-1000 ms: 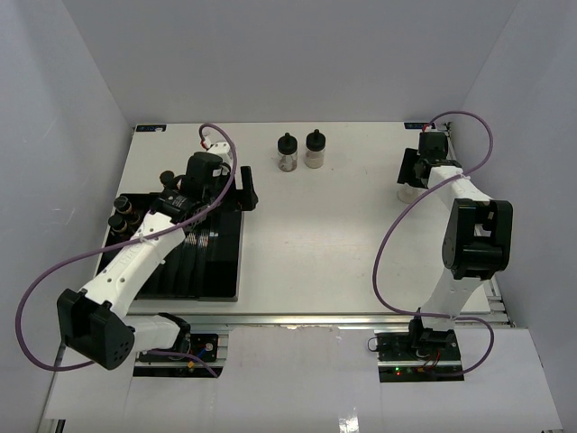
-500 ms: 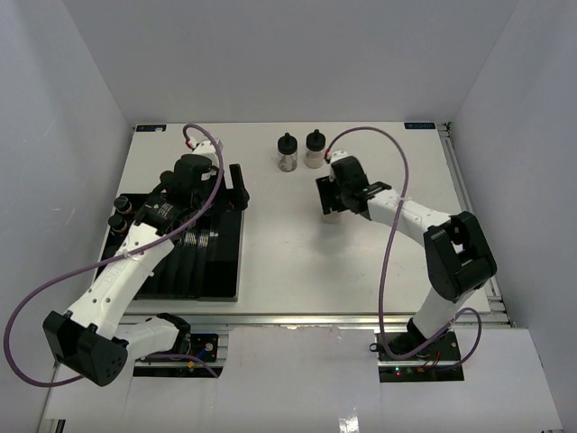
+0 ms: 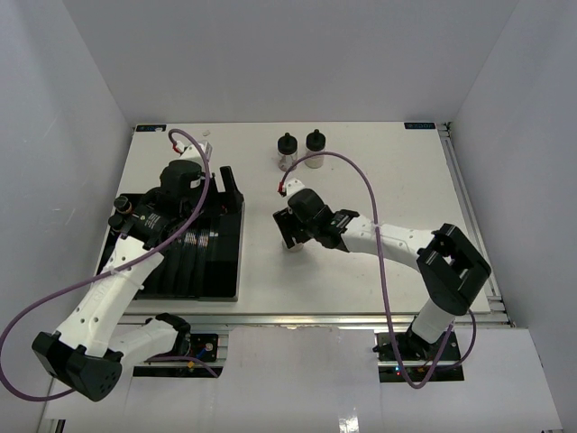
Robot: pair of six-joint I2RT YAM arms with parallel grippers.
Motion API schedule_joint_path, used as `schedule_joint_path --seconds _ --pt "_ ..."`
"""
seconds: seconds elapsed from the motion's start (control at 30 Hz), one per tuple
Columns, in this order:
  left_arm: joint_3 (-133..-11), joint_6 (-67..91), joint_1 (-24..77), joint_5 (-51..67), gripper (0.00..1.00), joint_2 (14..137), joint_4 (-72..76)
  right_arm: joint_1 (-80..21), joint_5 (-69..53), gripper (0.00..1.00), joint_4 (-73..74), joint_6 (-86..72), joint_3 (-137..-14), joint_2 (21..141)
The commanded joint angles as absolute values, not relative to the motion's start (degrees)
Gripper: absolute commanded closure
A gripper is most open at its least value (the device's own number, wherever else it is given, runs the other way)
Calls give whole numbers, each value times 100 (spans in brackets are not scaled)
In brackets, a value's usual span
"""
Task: Organize the condiment bottles
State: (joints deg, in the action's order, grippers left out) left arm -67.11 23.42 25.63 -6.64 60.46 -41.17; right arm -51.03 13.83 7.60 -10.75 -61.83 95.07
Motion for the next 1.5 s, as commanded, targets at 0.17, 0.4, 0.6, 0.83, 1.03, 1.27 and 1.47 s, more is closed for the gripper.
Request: schedule_joint_path --seconds 0.17,0.4,0.6,0.83,1.03,1.27,1.47 --pt "-6934 2091 2558 -157 2 5960 -4202 -5293 2268 4 1579 -1264 -6652 8857" --pt "-7256 1962 2576 519 2 6323 -4403 -5252 2623 2 2010 -1123 -6765 7756" --pt "-7480 1986 2856 562 2 6933 -4351 -5062 2935 2 2311 -1028 -6662 6428" --pt "-7928 2079 4036 -281 2 7917 -4407 -4688 3006 2 2474 -980 -6420 5637" --pt "-8092 2106 4325 -293 2 8598 -4204 -4559 3044 3 2511 -885 -6211 5306" --pt "-8453 2109 4705 -614 2 9540 -4297 -4439 3084 4 2505 -753 -6092 5029" --pt "-8621 2188 4781 -791 2 10036 -4220 -4421 3260 4 2505 -633 -6021 4747"
